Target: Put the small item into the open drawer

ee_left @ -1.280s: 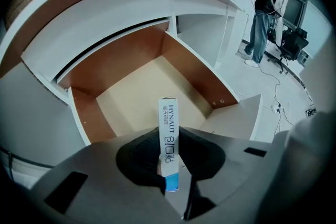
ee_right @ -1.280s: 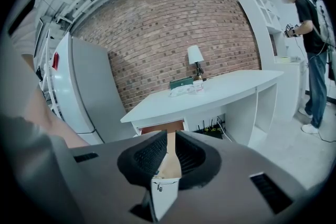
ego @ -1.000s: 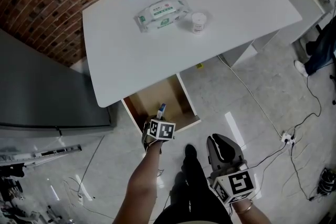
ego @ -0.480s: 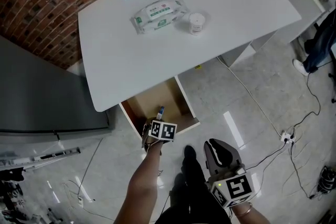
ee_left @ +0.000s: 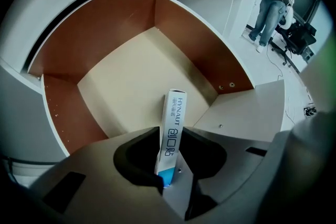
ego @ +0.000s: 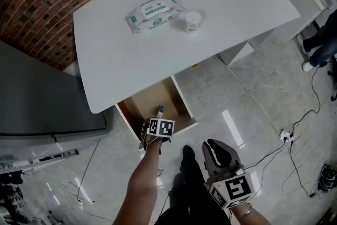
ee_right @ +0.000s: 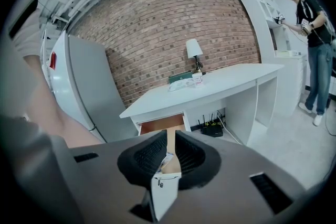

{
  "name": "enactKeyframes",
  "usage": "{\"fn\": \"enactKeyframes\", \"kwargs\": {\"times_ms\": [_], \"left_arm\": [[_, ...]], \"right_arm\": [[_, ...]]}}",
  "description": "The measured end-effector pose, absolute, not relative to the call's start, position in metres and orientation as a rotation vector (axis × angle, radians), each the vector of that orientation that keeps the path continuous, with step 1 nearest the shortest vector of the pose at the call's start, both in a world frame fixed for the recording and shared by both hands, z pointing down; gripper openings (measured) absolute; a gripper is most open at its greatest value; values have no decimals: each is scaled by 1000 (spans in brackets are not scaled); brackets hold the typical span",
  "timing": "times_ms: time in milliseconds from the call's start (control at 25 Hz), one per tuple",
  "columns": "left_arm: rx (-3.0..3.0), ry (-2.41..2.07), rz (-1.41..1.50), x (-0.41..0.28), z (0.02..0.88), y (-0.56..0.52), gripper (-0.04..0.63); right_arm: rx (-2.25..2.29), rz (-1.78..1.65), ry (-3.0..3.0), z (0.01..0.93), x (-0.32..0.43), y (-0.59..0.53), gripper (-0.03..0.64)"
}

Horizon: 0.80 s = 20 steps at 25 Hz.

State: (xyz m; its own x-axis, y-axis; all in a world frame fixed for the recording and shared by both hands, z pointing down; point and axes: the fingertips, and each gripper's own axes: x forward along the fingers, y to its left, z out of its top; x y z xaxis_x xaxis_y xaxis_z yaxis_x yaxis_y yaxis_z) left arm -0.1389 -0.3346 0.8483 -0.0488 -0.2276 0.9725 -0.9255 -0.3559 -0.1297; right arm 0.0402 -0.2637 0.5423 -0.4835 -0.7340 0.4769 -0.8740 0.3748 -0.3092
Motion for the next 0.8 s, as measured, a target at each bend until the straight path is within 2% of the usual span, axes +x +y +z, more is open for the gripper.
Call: {"fn": "enactKeyframes", "kwargs": {"times_ms": [360, 800], "left_arm": [[1652, -1263, 1379, -132, 834, -334, 181], [1763, -1359, 1207, -139, 772, -322, 186]], "right_arm": [[1435, 767, -2387, 538, 47, -267, 43], [1422, 740, -2444, 514, 34, -255, 43]]}}
